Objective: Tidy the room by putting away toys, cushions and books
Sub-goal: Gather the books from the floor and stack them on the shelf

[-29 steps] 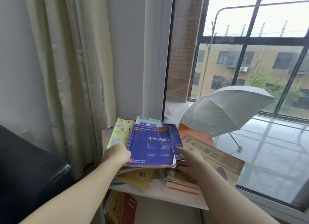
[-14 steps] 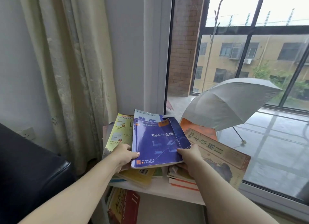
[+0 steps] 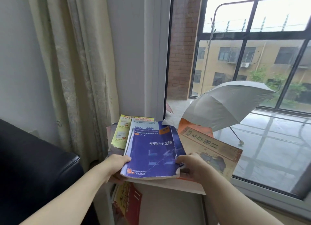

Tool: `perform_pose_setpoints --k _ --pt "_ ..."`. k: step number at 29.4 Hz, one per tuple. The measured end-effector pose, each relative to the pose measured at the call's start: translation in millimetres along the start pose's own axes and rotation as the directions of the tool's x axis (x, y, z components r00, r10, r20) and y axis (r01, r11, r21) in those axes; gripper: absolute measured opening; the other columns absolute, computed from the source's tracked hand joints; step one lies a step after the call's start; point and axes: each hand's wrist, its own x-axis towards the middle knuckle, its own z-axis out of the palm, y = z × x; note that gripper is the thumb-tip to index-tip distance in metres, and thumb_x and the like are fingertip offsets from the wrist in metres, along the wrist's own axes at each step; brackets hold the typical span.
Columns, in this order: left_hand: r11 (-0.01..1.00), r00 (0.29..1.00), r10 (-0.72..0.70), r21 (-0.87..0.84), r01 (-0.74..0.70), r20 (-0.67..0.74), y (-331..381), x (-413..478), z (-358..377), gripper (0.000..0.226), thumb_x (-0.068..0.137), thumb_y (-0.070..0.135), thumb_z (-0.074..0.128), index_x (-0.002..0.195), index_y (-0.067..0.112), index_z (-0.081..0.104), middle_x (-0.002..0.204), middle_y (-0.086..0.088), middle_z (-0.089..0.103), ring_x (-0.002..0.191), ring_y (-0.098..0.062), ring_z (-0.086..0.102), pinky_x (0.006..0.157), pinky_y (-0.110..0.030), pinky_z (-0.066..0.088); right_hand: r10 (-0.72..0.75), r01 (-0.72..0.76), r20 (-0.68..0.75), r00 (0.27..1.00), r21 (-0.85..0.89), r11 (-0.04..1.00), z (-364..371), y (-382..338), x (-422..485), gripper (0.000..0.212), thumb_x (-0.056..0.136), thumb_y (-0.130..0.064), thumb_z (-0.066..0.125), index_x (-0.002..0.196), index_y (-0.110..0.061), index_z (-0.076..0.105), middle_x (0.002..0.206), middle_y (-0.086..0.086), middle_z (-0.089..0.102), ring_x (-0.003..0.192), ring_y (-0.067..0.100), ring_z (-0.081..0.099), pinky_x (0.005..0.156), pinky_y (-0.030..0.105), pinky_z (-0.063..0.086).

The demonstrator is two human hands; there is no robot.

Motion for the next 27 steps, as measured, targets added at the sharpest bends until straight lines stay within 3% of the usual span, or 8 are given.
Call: perform_pose_setpoints --k 2,6,9,11,13,16,20,27 --pt "0.997 0.999 0.039 -0.070 -0.039 -0.003 -2 1 -2 0.019 0.094 0.022 0.054 0.106 0.007 0.057 0.091 -0.012 0.071 0.067 -0.019 0.066 0.056 -0.026 0.051 0.058 -0.054 0.131 0.990 -0.028 0.998 2 2 -12 0.009 0.082 0.005 0.056 0.088 -0.002 0.056 0.077 0.016 0.062 0.055 0.025 0.063 0.046 0.029 0.054" --pt "0.982 0.997 0.048 -0.185 -0.036 0.064 -8 -4 -2 0.023 0.090 0.007 0.060 0.112 0.003 0.053 0.101 -0.018 0.068 0.081 -0.028 0.068 0.062 -0.033 0.056 0.066 -0.043 0.228 0.971 -0.106 0.993 -1 23 -24 0.028 0.081 0.001 0.056 0.106 -0.011 0.058 0.103 0.014 0.071 0.087 0.029 0.070 0.074 0.042 0.059" --pt "0.999 0.969 -0.008 -0.040 0.019 0.246 -26 -15 5 0.026 0.086 0.002 0.063 0.111 0.006 0.057 0.105 -0.015 0.070 0.094 -0.030 0.068 0.079 -0.041 0.056 0.009 -0.015 0.179 0.984 0.032 0.999 -6 43 -22 0.040 0.075 0.003 0.065 0.112 -0.008 0.056 0.104 0.017 0.070 0.090 0.035 0.070 0.078 0.052 0.056" --pt "0.999 0.963 -0.013 0.045 0.001 0.268 -39 -21 15 0.029 0.082 0.001 0.067 0.109 0.009 0.058 0.103 -0.012 0.070 0.095 -0.027 0.068 0.084 -0.042 0.055 -0.077 0.073 0.038 0.996 0.098 0.993 -5 50 -20 0.042 0.072 0.007 0.069 0.109 -0.005 0.055 0.101 0.019 0.069 0.087 0.038 0.069 0.080 0.055 0.055" --pt "0.998 0.977 0.039 0.038 -0.048 0.208 -51 -26 24 0.032 0.080 0.001 0.068 0.109 0.010 0.058 0.105 -0.009 0.069 0.096 -0.026 0.067 0.085 -0.039 0.055 -0.150 0.154 -0.044 0.988 0.126 0.980 -1 57 -23 0.037 0.072 0.013 0.066 0.102 -0.006 0.055 0.098 0.017 0.067 0.084 0.036 0.067 0.076 0.050 0.056" --pt "0.988 0.984 0.151 0.013 -0.152 0.095 -69 -31 32 0.035 0.079 -0.003 0.067 0.109 0.013 0.059 0.108 -0.009 0.068 0.092 -0.021 0.066 0.075 -0.029 0.054 -0.208 0.210 -0.032 0.978 0.169 0.963 7 76 -32 0.039 0.072 0.019 0.062 0.095 -0.013 0.058 0.095 0.013 0.069 0.082 0.031 0.066 0.067 0.038 0.054" --pt "0.974 0.974 0.226 0.019 -0.227 0.012 -99 -28 40 0.029 0.081 -0.001 0.067 0.097 0.022 0.062 0.104 -0.004 0.070 0.095 -0.021 0.066 0.088 -0.044 0.053 -0.188 0.188 -0.018 0.982 0.197 0.962 13 109 -34 0.043 0.071 0.015 0.066 0.100 -0.016 0.060 0.097 0.008 0.070 0.090 0.028 0.066 0.078 0.041 0.053" --pt "0.966 0.967 0.256 0.029 -0.256 -0.006 -137 1 80 0.020 0.084 0.006 0.065 0.096 0.022 0.065 0.104 -0.005 0.071 0.099 -0.022 0.066 0.088 -0.049 0.053 -0.157 0.164 -0.058 0.986 0.162 0.973 -3 160 -20 0.040 0.077 0.013 0.063 0.103 -0.017 0.058 0.096 0.003 0.068 0.089 0.019 0.064 0.067 0.032 0.052"
